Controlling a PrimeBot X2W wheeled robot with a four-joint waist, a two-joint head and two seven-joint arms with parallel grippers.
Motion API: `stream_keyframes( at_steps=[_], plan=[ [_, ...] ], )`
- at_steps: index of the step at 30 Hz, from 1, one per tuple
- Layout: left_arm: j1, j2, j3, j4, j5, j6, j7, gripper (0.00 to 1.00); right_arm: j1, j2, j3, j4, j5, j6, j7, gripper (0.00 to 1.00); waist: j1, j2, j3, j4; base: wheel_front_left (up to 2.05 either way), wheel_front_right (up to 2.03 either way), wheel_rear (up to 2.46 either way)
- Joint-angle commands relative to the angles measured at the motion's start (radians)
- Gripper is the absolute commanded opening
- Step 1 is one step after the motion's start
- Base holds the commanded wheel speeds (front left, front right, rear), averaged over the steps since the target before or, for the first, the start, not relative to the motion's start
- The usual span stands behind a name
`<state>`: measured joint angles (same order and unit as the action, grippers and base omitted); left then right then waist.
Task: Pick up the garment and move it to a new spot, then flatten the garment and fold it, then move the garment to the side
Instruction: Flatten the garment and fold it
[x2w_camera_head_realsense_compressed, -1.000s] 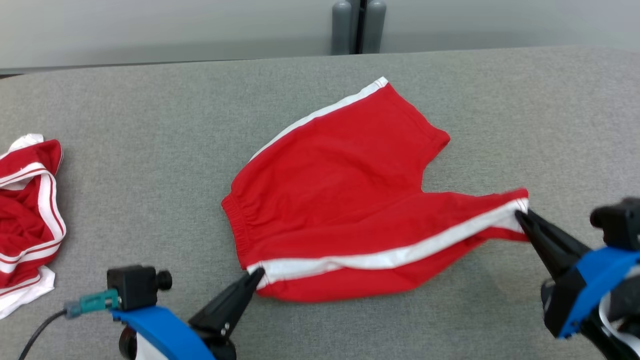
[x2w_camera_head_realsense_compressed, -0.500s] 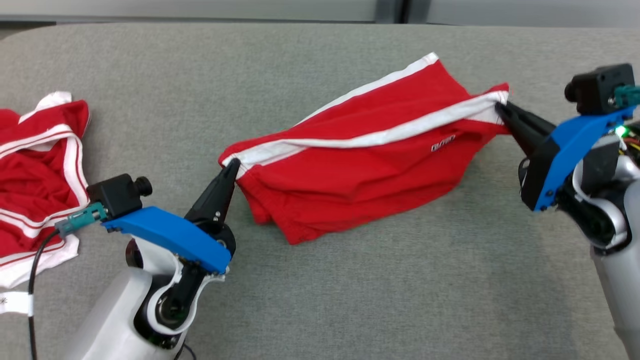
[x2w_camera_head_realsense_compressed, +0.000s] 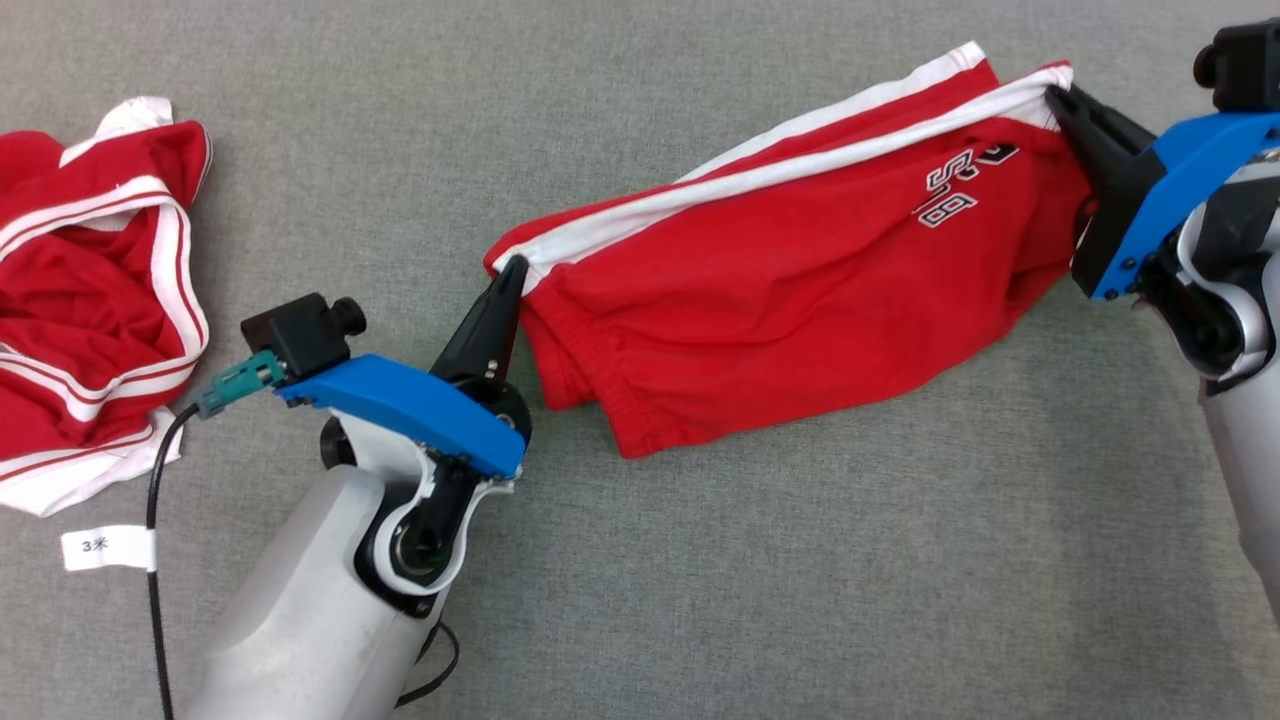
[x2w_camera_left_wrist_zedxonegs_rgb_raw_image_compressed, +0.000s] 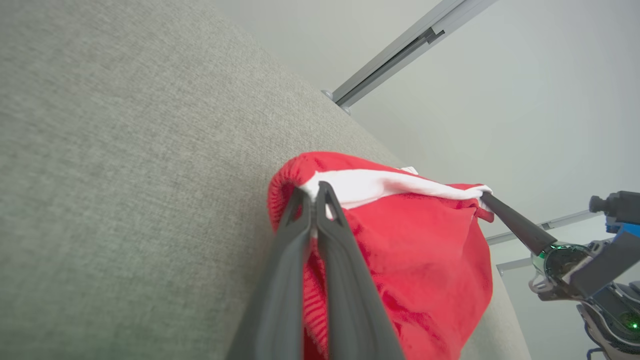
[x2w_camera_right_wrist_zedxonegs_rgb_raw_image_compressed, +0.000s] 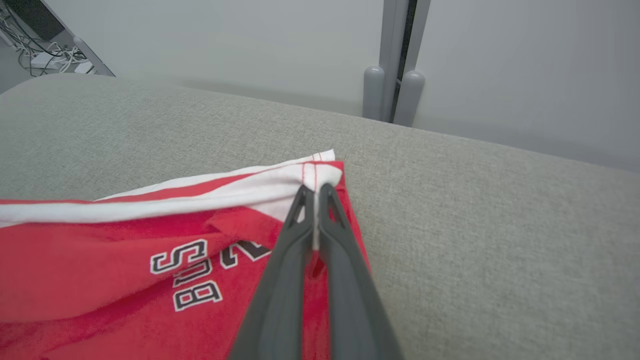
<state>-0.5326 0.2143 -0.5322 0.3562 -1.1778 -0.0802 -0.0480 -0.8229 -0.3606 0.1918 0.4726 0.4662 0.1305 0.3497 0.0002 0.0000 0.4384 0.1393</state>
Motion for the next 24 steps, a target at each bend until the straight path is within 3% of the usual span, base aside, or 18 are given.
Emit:
stream_keyframes(
  at_steps=[1, 3, 4, 5, 6, 7, 8, 9, 15, 24],
  plan=[
    [-0.026, -0.01, -0.001, 0.01, 0.004, -0.006, -0.011, 0.0, -0.025, -0.007, 0.003, 0.017, -0.01, 0.001, -0.014, 0.0, -0.0002, 0.0, 0.012, 0.01, 0.0, 0.0, 0.0],
    [-0.046, -0.027, -0.005, 0.034, 0.005, -0.014, -0.019, 0.0, -0.05, -0.005, 0.008, 0.049, -0.015, 0.001, -0.032, 0.0, -0.0002, 0.0, 0.023, 0.016, 0.0, 0.0, 0.0],
    [-0.055, -0.034, -0.007, 0.049, 0.006, -0.018, -0.025, 0.13, -0.061, -0.002, 0.012, 0.063, -0.018, 0.001, -0.04, 0.0, -0.0002, 0.0, 0.027, 0.018, 0.0, 0.0, 0.0],
    [-0.061, -0.043, -0.009, 0.063, 0.006, -0.019, -0.026, 0.19, -0.073, 0.001, 0.014, 0.079, -0.019, 0.001, -0.049, 0.0, -0.0002, 0.0, 0.03, 0.019, 0.0, 0.0, 0.0],
    [-0.067, -0.049, -0.01, 0.078, 0.003, -0.021, -0.027, 0.26, -0.085, 0.003, 0.017, 0.094, -0.02, 0.001, -0.057, 0.33, -0.0002, 0.0, 0.034, 0.021, 0.0, 0.0, 0.0],
    [-0.074, -0.051, -0.013, 0.092, 0.006, -0.024, -0.028, 0.36, -0.093, 0.006, 0.024, 0.109, -0.022, 0.001, -0.06, 0.73, -0.0002, 0.0, 0.037, 0.021, 0.0, 0.0, 0.0],
    [-0.078, -0.054, -0.015, 0.105, 0.007, -0.027, -0.03, 0.73, -0.102, 0.011, 0.029, 0.122, -0.022, 0.001, -0.067, 1.0, -0.0002, 0.0, 0.039, 0.021, 0.0, 0.0, 0.0],
    [-0.082, -0.057, -0.017, 0.117, 0.006, -0.027, -0.031, 1.0, -0.113, 0.017, 0.038, 0.13, -0.019, 0.001, -0.079, 1.0, -0.0002, 0.0, 0.041, 0.022, 0.0, 0.0, 0.0],
    [-0.073, -0.048, -0.012, 0.162, 0.016, -0.036, -0.077, 1.0, -0.134, 0.024, 0.069, 0.177, 0.004, 0.001, -0.123, 1.0, -0.0002, 0.0, 0.027, 0.021, 0.0, 0.0, 0.0],
    [-0.026, -0.018, -0.022, 0.141, 0.139, -0.048, -0.206, 1.0, -0.052, -0.035, 0.051, 0.23, 0.053, 0.001, -0.124, 1.0, -0.0002, 0.0, -0.047, 0.036, 0.0, 0.0, 0.0]
  ],
)
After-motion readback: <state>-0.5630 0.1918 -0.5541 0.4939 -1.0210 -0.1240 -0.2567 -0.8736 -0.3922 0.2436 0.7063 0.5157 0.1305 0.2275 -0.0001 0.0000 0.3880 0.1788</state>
